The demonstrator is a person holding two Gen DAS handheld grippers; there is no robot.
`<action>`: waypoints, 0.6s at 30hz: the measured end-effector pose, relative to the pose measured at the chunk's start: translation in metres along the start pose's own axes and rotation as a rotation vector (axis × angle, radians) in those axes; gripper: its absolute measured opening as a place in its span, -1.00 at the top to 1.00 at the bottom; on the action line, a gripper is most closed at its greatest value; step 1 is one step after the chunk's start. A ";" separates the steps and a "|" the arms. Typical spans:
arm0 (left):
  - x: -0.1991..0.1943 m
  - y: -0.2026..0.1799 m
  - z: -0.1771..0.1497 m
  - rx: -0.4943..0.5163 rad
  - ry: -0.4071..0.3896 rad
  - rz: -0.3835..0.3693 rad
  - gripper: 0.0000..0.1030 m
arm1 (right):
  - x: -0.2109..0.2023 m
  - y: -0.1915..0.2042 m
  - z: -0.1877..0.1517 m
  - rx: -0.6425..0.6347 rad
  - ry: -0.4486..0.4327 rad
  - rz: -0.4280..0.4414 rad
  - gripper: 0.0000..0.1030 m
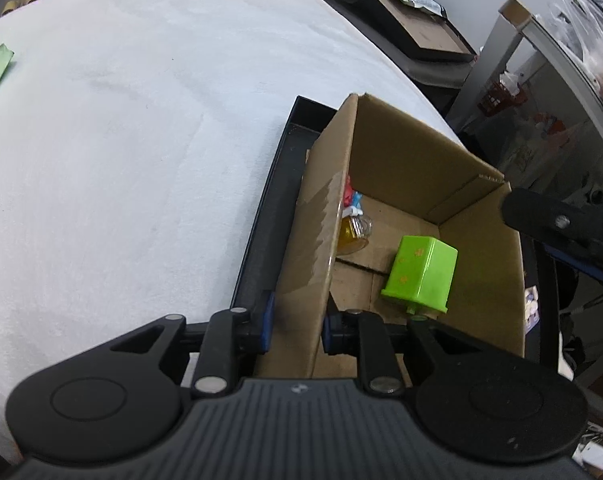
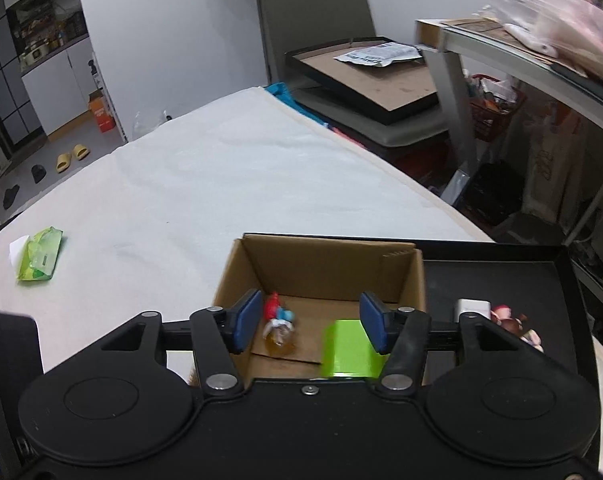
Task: Organize rigid objects
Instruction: 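Open the right gripper to release the figurine jar into the box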
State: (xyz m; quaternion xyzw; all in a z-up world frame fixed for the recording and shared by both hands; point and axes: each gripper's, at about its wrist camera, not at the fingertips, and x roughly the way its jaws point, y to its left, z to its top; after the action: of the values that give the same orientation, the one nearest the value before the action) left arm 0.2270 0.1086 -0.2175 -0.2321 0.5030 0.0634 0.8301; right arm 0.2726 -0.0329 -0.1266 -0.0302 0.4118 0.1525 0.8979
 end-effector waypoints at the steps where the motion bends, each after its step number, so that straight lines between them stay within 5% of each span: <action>1: 0.000 -0.001 -0.001 0.008 0.000 0.005 0.60 | -0.002 -0.004 -0.002 0.012 -0.001 -0.003 -0.06; 11: -0.007 -0.009 -0.003 0.098 -0.021 0.053 0.54 | -0.014 -0.045 -0.022 0.084 -0.014 -0.033 -0.26; 18: -0.011 -0.014 -0.004 0.148 -0.031 0.111 0.37 | -0.020 -0.079 -0.037 0.162 -0.069 -0.048 -0.63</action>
State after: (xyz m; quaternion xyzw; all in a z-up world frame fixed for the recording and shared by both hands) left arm 0.2230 0.0960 -0.2048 -0.1409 0.5054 0.0754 0.8479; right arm 0.2567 -0.1199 -0.1417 0.0381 0.3906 0.0981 0.9145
